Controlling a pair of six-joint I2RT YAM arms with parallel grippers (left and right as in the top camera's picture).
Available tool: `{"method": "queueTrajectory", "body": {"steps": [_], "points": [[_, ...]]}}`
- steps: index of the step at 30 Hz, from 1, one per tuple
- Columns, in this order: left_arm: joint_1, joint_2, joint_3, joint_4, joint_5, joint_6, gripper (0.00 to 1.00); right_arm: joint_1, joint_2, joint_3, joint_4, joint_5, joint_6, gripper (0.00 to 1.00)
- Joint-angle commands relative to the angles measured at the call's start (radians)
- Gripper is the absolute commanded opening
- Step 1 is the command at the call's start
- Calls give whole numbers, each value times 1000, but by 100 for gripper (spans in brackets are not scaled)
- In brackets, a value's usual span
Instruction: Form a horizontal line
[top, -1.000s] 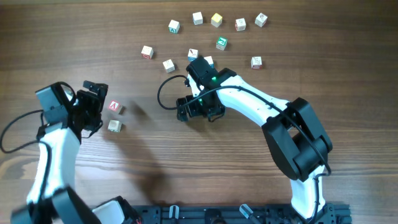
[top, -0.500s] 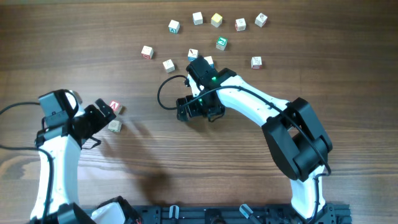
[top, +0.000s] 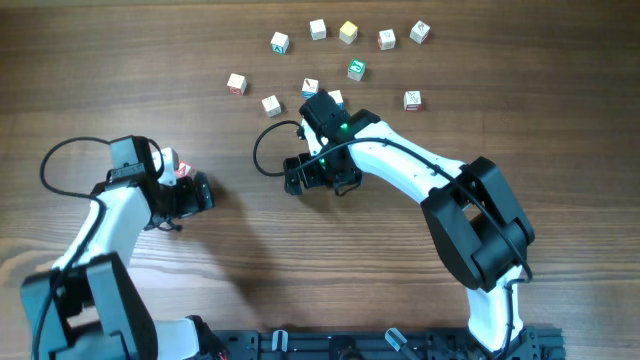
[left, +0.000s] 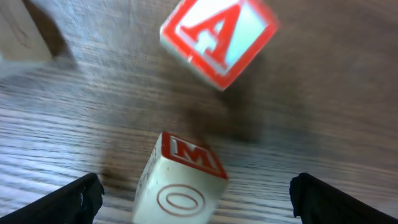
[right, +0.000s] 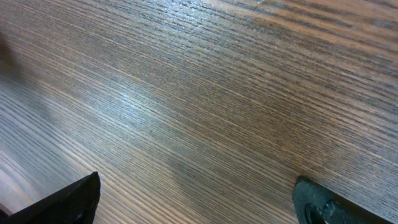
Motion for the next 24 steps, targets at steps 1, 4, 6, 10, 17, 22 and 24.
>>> {"method": "queueTrajectory", "body": {"steps": [1, 4, 6, 10, 17, 22, 24], "points": [[-4, 41, -5, 2, -18, 31, 85, -1, 1, -5, -4, 39, -2, 100], [-4, 45, -5, -5, -18, 31, 55, -1, 1, -5, -4, 51, -2, 100], [-4, 44, -5, -5, -18, 31, 44, -1, 1, -5, -4, 62, -3, 100], [-4, 44, -5, -3, -18, 31, 33, -1, 1, -5, -4, 63, -2, 100], [-3, 44, -5, 55, -100, 23, 20, -1, 1, -5, -4, 63, -2, 100], [-3, 44, -5, 117, -129, 23, 31, -1, 1, -5, -3, 63, -2, 100], [-3, 44, -5, 153, -129, 23, 29, -1, 1, -5, -2, 63, -2, 100]]}}
